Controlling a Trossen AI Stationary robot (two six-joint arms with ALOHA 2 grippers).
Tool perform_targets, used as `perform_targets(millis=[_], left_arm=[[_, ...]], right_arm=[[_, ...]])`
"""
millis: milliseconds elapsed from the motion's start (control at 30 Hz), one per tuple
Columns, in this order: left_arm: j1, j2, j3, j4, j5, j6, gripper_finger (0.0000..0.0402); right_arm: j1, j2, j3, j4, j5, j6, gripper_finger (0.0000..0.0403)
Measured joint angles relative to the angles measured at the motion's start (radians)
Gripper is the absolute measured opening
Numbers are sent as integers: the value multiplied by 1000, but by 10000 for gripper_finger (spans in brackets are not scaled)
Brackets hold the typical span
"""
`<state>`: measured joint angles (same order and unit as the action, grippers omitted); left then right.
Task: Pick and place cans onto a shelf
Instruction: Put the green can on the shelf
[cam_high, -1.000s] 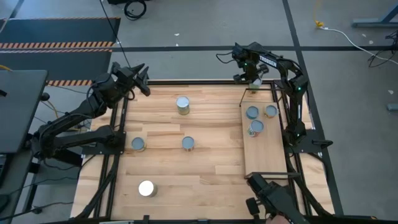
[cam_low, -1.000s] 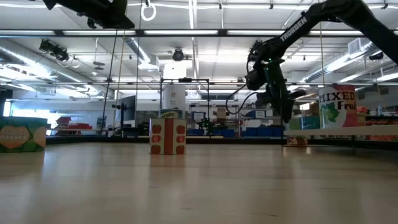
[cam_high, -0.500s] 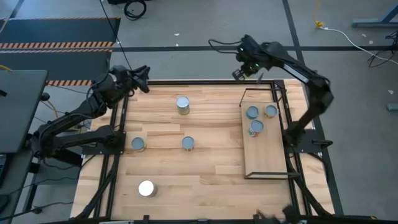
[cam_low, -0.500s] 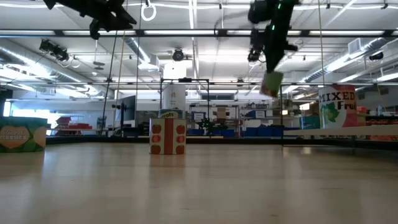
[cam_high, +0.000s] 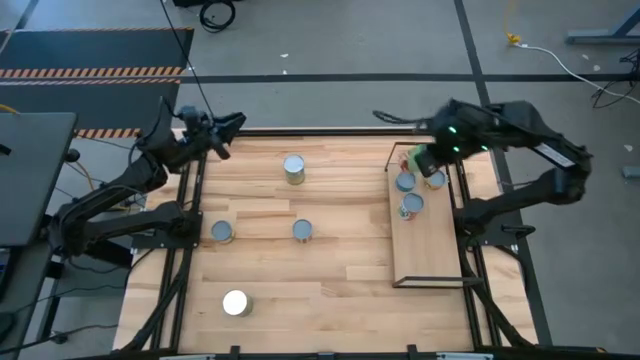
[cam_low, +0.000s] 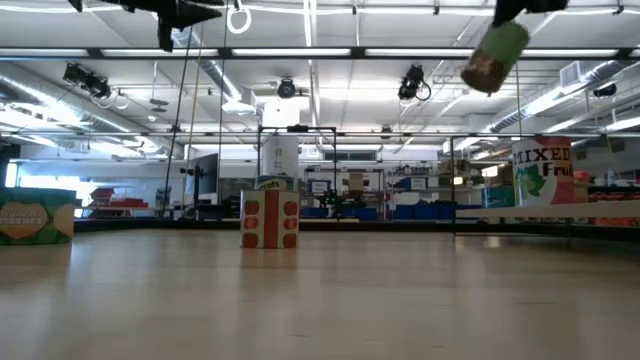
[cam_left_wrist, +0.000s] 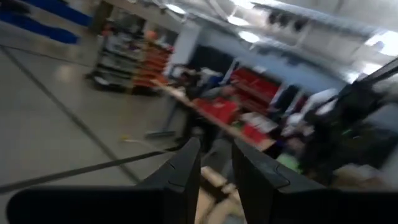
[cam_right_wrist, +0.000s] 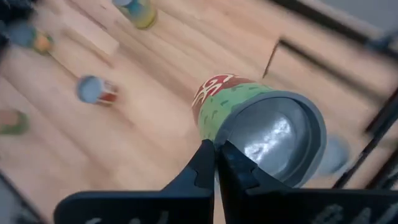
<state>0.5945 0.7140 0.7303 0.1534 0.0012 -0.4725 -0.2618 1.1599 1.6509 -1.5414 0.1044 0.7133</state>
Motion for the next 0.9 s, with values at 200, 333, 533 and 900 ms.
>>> perform_targets(millis=[200,333,533,900], left_arm=[[-37,-23,0,68,195,-106,98],[-76,-36,0,66,270,-149,98],[-144,-42,0,68,274,-174,98],[-239,-41,0,68,273,-172,98]], right_arm=[[69,-125,-229,-25,37,296,7],[73,-190,-404,-32,33,378,7],[63,-209,-570,-30,25,383,7],[61,-137,-708,6,3,354,8]])
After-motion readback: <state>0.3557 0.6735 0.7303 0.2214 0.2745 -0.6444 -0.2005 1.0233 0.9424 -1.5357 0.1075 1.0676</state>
